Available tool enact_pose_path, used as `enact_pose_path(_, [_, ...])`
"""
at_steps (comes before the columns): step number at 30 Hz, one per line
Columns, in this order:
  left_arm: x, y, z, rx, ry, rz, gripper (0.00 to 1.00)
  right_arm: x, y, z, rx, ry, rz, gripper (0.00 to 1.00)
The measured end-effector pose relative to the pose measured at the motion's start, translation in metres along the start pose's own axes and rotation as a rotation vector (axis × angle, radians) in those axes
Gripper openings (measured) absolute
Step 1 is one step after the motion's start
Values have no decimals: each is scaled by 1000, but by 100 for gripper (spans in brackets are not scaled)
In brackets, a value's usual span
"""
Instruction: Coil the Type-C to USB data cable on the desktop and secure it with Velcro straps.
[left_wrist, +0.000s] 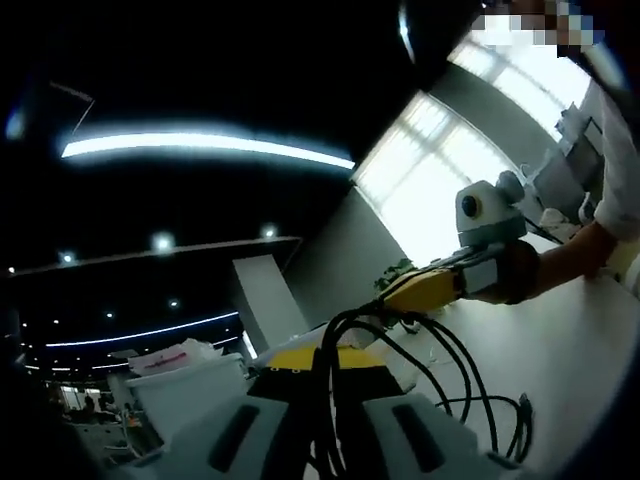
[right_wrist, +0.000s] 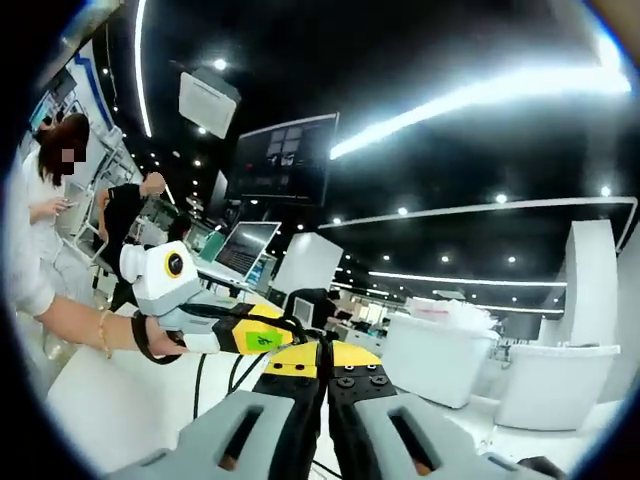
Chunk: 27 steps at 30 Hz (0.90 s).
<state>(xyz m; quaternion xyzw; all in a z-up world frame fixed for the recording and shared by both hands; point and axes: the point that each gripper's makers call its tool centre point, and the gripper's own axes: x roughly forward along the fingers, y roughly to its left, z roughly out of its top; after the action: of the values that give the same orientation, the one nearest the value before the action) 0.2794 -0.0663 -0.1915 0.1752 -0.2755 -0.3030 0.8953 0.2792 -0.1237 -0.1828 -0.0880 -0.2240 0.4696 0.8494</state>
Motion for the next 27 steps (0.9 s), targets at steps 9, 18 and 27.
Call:
enact_pose_path(9, [0,1,-6,58,37,6,9,0,19,7,43,-34,75,0])
enact_pose_path(18, [0,-3,-6,122,59,-13,7,0,17,9,149,-62,96,1])
enact_pose_path(27, [-3,8,-9,94,86,28,6,-8,-17,20,210,-115,-14,8])
